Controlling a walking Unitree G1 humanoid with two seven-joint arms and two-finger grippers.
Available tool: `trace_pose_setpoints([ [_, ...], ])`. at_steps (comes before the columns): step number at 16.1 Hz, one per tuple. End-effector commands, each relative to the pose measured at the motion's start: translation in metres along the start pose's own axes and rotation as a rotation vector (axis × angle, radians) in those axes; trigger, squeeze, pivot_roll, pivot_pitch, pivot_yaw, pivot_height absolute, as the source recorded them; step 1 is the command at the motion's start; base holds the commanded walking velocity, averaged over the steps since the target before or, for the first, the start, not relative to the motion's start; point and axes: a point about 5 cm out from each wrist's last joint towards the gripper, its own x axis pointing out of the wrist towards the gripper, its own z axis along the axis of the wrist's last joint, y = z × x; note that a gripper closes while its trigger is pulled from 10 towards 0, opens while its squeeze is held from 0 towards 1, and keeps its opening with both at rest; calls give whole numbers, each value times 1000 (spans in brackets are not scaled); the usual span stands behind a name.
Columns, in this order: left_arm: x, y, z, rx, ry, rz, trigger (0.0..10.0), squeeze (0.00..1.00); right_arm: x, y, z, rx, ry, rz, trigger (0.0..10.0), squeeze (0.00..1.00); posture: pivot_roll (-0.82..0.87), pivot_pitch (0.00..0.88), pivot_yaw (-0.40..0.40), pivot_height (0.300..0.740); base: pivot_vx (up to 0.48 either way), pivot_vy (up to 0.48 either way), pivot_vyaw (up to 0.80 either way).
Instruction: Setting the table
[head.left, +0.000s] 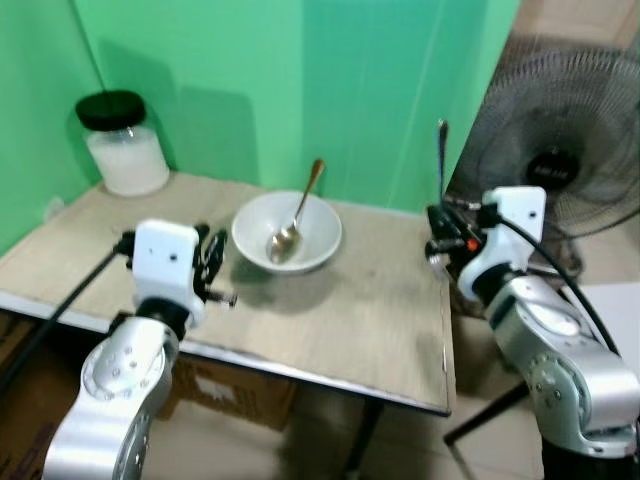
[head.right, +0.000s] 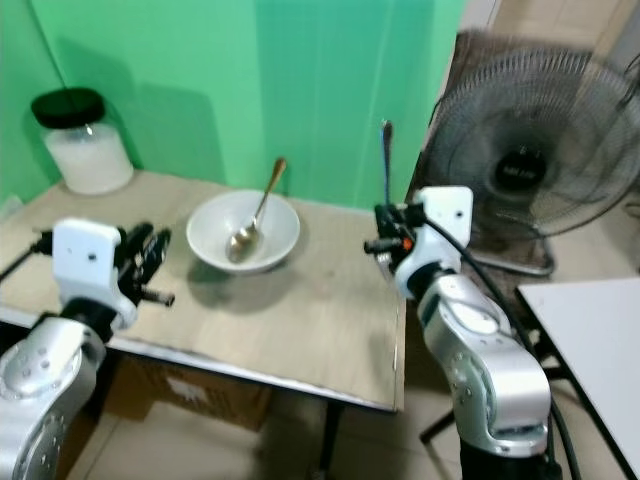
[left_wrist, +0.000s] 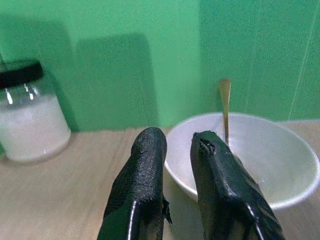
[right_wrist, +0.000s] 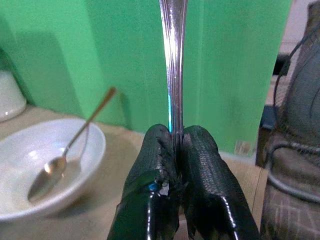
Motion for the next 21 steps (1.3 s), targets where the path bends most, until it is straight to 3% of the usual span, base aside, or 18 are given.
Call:
trace_pose_setpoints([
  [1, 1, 0, -4, -2, 20, 12, 10000, 0, 0, -3, 1, 5, -10, -7, 10000, 0, -46, 0, -40, 740, 0, 0, -781],
  [3, 2, -1, -2, -40, 10, 5, 10000, 0, 3, -2, 4, 10, -20, -6, 10000, 0, -64, 0, -22, 740, 0, 0, -781],
  [9, 3, -5, -7, -18, 12, -8, 10000, 0, -3, 1, -6, 37, 3, -19, 10000, 0, -60, 0, -41, 740, 0, 0, -782],
  [13, 5, -3, 1, -9, -18, 13, 10000, 0, 8, 6, -2, 59, -8, -14, 10000, 0, -39, 0, -59, 740, 0, 0, -781],
  [21, 10, -7, -2, -6, -22, -14, 10000, 0, 6, 3, 4, 26, -42, -23, 10000, 0, -65, 0, -37, 740, 0, -287, -637],
])
